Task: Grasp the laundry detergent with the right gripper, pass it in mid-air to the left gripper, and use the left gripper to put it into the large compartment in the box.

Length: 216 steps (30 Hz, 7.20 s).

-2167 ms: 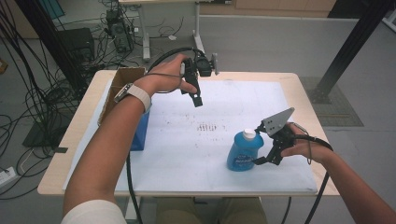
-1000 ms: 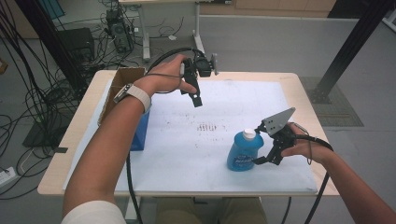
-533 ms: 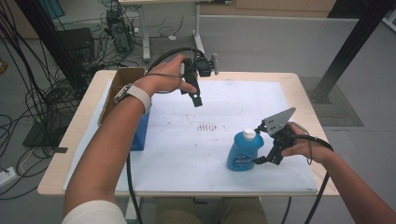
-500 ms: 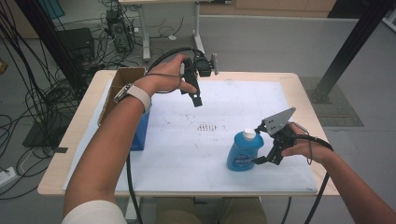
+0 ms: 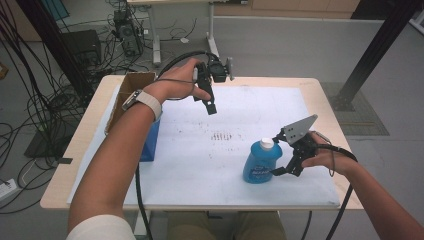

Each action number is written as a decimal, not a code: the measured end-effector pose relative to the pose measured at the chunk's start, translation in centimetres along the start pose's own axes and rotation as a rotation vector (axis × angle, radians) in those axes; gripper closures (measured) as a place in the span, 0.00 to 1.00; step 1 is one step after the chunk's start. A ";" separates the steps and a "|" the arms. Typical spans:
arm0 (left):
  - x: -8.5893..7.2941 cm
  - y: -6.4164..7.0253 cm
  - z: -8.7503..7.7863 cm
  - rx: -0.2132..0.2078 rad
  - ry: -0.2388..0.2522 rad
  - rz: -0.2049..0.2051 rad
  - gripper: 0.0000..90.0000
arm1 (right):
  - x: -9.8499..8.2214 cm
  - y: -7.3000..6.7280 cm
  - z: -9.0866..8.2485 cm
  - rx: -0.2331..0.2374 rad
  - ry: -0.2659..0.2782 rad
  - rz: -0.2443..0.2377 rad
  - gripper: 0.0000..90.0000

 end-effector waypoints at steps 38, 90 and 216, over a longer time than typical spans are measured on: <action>-0.2 0.0 0.1 0.000 0.003 -0.004 0.12 | 0.1 0.1 0.1 -0.001 0.005 0.002 0.06; -0.3 -0.1 0.3 0.003 0.003 -0.010 0.12 | 0.2 -0.2 0.7 0.000 0.051 -0.006 0.07; -0.5 -0.2 0.8 0.000 0.002 -0.018 0.12 | -0.7 -0.7 2.7 0.029 0.155 0.000 0.32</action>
Point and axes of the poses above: each handheld gripper's, and its own axes: z roughly forward along the jaws, x roughly out of its top, y roughly to its right, the point moved 5 cm from there along z, roughly forward along the jaws, and after that the axes turned 5 degrees about -x, right-handed, at the moved point
